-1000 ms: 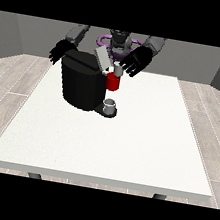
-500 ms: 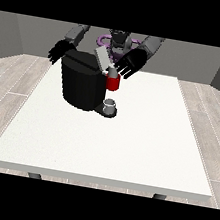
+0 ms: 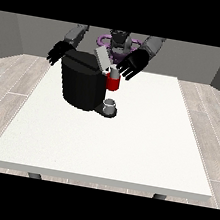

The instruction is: Insert the coffee pod into the coffee machine and close the lid

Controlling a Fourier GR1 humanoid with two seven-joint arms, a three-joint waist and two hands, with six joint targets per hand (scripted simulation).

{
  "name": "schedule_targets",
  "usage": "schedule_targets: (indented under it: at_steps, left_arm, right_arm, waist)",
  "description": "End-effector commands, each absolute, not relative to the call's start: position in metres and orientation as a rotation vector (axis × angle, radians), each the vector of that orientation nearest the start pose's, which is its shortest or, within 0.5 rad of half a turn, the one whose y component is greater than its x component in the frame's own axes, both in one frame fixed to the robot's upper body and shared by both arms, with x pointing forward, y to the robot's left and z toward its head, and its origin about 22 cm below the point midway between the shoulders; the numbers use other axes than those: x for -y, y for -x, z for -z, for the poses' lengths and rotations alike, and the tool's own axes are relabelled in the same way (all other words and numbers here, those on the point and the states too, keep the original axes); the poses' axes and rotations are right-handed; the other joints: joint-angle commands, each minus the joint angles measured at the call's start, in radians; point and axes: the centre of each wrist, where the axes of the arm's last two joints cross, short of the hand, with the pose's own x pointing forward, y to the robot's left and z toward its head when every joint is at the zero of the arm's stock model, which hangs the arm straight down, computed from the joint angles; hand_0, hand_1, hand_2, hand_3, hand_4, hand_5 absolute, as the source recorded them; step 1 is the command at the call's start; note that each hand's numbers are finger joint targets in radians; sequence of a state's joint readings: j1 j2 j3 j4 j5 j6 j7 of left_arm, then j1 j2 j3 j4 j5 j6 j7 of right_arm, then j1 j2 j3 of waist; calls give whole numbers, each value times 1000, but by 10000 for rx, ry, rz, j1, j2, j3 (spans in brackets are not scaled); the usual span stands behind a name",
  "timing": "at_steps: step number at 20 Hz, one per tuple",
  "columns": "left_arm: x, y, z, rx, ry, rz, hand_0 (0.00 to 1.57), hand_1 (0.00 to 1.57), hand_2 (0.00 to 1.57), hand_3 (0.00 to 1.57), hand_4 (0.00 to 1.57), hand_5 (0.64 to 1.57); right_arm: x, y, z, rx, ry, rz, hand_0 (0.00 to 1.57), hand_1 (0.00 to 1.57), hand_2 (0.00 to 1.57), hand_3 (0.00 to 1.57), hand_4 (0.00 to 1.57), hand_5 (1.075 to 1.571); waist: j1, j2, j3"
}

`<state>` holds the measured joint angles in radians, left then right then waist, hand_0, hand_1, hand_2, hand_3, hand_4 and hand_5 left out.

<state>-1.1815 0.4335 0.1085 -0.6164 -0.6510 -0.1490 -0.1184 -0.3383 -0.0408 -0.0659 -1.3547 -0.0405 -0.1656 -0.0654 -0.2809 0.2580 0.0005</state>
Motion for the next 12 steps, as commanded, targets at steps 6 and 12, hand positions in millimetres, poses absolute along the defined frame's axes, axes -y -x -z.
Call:
schedule_targets:
  at_steps: [6,12]
  left_arm:
    - [-246,-464,-218,16811,-6931,9062,1220,1220,1266,1167,481,1571]
    - [-267,-463,-221,16649,-7137,9127,1129,1129,1167,1028,443,1571]
  right_arm:
    - [223,-318,-25,17303,754,1016,0,0,0,0,418,1571]
    - [216,-314,-34,17567,616,517,0,0,0,0,401,1571]
  waist:
    - [114,126,-1]
    - [-159,239,-5]
